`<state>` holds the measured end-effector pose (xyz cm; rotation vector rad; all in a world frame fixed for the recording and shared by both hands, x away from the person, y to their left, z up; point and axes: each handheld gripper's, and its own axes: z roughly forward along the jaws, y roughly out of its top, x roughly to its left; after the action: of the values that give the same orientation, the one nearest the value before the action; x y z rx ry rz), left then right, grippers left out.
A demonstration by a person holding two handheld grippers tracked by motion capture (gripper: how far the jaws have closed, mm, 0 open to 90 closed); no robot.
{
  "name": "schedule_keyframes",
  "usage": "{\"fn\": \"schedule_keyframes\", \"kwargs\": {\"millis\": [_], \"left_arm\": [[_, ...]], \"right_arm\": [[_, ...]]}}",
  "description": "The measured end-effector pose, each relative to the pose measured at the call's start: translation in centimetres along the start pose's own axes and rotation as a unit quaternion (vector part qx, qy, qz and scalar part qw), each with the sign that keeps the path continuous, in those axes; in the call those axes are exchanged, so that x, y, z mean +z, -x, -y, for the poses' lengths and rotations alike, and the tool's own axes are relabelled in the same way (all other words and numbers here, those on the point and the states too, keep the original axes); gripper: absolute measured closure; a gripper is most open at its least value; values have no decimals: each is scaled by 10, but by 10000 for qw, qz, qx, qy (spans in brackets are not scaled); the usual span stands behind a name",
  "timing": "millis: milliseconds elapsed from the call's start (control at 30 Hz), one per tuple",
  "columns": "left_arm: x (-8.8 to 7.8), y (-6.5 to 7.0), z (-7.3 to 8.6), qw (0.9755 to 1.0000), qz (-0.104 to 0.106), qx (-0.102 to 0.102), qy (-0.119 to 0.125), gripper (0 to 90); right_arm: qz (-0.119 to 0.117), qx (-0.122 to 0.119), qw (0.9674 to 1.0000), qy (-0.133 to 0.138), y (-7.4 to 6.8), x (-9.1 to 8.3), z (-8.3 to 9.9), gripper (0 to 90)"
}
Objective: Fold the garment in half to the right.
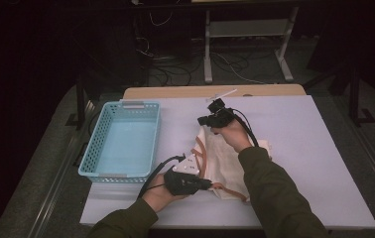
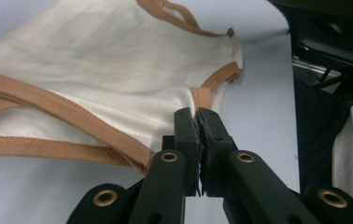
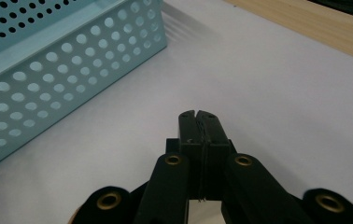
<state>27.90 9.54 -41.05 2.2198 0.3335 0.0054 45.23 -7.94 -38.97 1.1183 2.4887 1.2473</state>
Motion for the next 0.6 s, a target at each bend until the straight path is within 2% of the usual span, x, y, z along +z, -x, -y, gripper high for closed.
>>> {"fn": "schedule_keyframes", "kwargs": {"millis": [600], "left_arm": [[16, 4, -19, 9996, 151, 186, 137, 869]], "right_arm": [[208, 123, 9996, 117, 19, -29, 11, 881]]}}
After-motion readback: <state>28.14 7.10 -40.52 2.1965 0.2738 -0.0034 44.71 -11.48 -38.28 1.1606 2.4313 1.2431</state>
